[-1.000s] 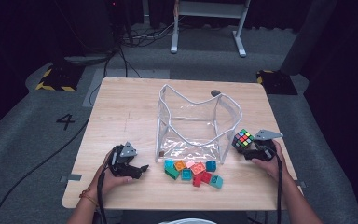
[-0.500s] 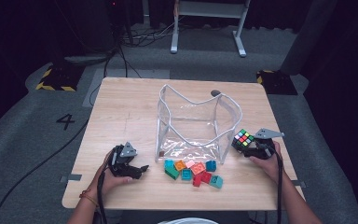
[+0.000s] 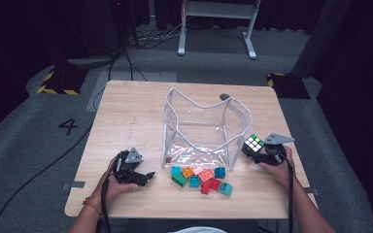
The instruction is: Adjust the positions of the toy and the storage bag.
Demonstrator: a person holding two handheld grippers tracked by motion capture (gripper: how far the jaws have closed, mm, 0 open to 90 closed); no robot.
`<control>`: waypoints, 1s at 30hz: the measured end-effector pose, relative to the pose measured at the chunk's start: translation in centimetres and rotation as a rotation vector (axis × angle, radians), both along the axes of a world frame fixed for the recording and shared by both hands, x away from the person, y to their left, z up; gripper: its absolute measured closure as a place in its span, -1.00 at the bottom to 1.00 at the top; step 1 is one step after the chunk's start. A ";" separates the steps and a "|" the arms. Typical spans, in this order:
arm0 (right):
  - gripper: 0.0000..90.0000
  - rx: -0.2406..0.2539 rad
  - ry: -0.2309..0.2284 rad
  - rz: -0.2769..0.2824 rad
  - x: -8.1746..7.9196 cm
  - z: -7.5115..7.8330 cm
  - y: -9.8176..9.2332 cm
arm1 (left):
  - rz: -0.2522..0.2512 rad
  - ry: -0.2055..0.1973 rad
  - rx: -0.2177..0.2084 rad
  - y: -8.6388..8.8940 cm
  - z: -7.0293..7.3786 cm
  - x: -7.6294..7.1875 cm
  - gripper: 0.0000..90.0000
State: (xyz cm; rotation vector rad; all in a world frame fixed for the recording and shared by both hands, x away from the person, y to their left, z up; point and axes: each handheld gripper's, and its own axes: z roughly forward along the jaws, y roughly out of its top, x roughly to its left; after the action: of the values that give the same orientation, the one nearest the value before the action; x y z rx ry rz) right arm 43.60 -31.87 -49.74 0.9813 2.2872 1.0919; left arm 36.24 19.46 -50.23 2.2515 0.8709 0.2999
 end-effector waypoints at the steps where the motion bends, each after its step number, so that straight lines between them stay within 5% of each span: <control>1: -0.23 0.000 0.000 0.000 0.0 0.0 0.0 | 0.000 0.000 0.000 0.0 0.0 0.0 -0.65; 6: -0.23 0.034 -0.003 -0.007 -0.2 0.8 -0.8 | 0.000 0.000 0.000 0.0 0.0 0.0 -0.65; 21: -0.24 0.117 -0.083 0.059 -1.8 6.6 -1.9 | -0.004 -0.004 0.001 0.0 0.0 0.1 -0.65; 30: -0.24 0.123 -0.117 0.080 -2.1 8.8 -1.5 | -0.004 -0.004 0.001 0.0 0.0 0.0 -0.65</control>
State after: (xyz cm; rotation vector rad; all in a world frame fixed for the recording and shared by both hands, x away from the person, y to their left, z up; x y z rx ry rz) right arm 41.55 -33.34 -40.91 0.8535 2.2034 1.3016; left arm 36.29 19.47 -50.22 2.2529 0.8641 0.3028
